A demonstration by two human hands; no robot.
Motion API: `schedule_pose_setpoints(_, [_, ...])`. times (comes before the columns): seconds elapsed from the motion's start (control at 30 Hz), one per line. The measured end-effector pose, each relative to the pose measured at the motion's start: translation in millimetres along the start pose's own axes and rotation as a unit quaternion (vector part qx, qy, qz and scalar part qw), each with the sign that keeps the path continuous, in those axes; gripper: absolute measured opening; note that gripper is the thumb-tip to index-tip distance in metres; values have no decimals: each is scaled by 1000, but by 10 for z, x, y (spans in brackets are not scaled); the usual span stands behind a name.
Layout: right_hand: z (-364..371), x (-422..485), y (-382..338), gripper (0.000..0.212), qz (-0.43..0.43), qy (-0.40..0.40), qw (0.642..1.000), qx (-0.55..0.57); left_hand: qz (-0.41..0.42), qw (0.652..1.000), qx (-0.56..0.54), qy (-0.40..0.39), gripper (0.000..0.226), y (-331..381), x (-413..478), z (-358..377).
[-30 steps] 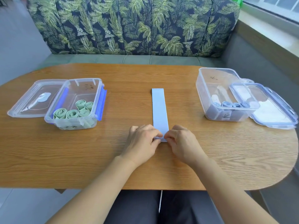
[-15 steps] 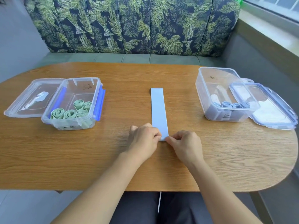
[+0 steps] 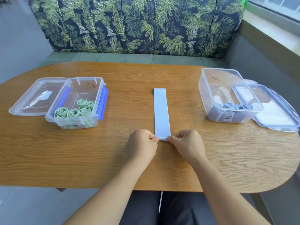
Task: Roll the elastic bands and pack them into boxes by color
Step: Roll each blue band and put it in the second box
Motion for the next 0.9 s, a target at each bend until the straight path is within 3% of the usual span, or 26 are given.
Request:
schedule_pose_setpoints(0.5, [6,9,107,30,15,-22,999,-19,-5,996,86,-27,20,14,-56,-44])
schedule_pose_setpoints(0.6, [2,57,112,34,20,-30,999,-23,55,996,75,-13,5,113,-44,-18])
schedule_pose_setpoints(0.73, [14,81,92,26,16,-44,998,-29,151,988,25,-37,12,209,-106,99])
schedule_pose_setpoints(0.9, [-8,51,87,31,7,-41,999,-20,170,984,37,-29,10,216,-89,101])
Point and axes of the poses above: each hand's wrist, its own x-axis towards the middle knuckle, its own z-axis out of the palm, y = z × x, the point moved 8 cm from there along x, towards the middle knuckle
